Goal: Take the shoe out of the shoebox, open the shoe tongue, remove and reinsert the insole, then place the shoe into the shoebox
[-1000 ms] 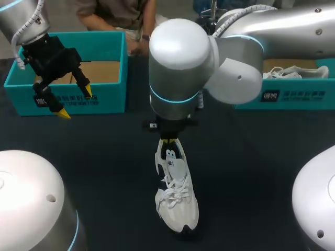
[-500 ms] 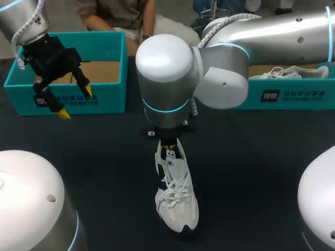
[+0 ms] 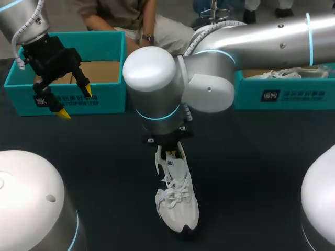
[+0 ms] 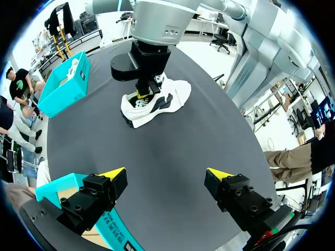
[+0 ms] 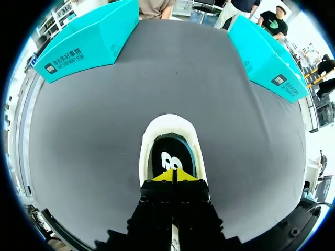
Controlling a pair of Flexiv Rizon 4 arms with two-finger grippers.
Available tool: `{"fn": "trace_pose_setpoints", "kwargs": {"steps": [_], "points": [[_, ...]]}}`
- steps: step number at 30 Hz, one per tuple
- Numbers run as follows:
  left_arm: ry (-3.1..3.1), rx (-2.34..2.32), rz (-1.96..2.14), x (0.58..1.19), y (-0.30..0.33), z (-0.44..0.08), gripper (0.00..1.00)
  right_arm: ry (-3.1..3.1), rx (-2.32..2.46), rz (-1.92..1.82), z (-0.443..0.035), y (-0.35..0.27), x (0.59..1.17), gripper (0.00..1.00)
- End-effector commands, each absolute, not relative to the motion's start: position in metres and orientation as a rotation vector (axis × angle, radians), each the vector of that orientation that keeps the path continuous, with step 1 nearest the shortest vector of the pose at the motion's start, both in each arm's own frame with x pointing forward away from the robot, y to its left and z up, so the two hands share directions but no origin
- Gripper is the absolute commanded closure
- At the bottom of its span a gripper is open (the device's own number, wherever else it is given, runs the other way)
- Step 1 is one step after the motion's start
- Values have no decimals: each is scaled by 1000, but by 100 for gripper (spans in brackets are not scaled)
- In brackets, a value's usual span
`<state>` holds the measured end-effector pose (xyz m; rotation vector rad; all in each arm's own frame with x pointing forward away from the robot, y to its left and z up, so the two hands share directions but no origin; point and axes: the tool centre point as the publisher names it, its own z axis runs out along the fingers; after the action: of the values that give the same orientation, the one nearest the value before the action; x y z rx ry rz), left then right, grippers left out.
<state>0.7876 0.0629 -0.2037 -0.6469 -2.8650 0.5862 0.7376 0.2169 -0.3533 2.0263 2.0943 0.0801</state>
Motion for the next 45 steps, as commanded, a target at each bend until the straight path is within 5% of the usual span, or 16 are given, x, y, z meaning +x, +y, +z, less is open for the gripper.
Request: {"fn": "trace_pose_setpoints", "kwargs": {"steps": [1, 19, 45], "points": [[-2865, -647, 583, 788, 63, -204, 0, 2090, 2033, 74, -367, 216, 740, 100], [-2865, -647, 583, 788, 63, -204, 0, 2087, 2083, 129, -402, 199, 749, 100], [-2865, -647, 583, 788, 63, -204, 0, 2053, 2032, 164, -362, 196, 745, 100]]}}
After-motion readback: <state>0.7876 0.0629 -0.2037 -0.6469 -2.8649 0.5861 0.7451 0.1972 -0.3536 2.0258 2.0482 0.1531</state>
